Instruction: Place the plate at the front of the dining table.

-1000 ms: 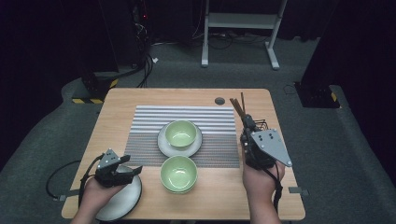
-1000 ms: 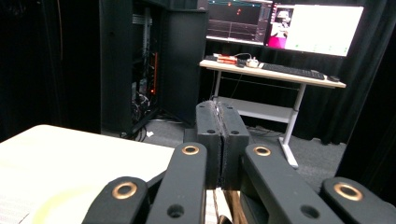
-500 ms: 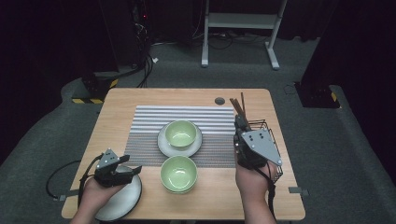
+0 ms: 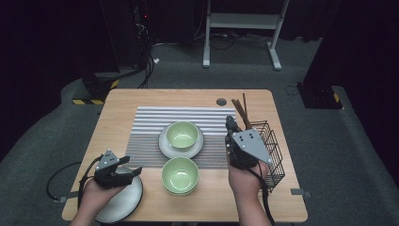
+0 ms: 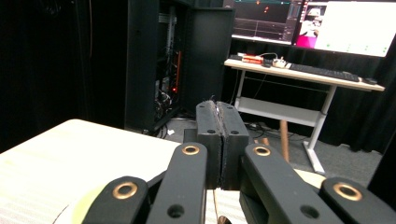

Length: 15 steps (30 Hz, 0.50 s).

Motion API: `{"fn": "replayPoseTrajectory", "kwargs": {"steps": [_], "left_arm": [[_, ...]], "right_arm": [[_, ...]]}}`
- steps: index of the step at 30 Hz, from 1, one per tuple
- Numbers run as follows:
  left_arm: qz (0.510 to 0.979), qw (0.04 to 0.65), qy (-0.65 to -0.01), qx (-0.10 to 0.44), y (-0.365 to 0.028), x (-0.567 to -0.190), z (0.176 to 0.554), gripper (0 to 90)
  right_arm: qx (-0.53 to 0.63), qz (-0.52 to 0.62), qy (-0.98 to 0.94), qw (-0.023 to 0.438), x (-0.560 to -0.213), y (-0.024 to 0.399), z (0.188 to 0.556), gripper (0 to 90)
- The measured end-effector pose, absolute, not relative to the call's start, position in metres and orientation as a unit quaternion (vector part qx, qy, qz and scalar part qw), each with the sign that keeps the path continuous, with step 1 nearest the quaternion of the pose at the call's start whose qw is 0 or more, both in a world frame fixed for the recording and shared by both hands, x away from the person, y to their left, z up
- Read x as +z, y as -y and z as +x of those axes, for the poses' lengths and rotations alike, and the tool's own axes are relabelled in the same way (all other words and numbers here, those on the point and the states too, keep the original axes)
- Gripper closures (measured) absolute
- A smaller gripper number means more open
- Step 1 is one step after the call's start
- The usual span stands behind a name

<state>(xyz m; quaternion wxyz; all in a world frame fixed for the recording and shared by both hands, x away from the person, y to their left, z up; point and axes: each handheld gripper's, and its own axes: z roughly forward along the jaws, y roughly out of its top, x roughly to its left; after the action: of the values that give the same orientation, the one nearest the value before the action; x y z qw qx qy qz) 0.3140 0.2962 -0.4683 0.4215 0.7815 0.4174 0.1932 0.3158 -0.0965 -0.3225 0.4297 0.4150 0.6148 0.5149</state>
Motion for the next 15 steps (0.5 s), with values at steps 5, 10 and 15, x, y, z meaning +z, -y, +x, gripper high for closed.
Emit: {"fn": "replayPoseTrajectory", "kwargs": {"steps": [5, 10, 15], "left_arm": [[0.781, 0.422, -0.417, 0.193, -0.296, -0.468, 0.314, 29.5], [0.781, 0.423, -0.417, 0.192, -0.296, -0.468, 0.314, 29.5], [0.783, 0.421, -0.416, 0.190, -0.294, -0.469, 0.314, 29.5]], "right_arm": [[0.517, 0.415, -0.619, 0.422, -0.328, 0.091, 0.319, 89.1], [0.519, 0.411, -0.623, 0.417, -0.332, 0.084, 0.321, 89.2], [0.523, 0.409, -0.626, 0.409, -0.336, 0.078, 0.322, 89.2]]}}
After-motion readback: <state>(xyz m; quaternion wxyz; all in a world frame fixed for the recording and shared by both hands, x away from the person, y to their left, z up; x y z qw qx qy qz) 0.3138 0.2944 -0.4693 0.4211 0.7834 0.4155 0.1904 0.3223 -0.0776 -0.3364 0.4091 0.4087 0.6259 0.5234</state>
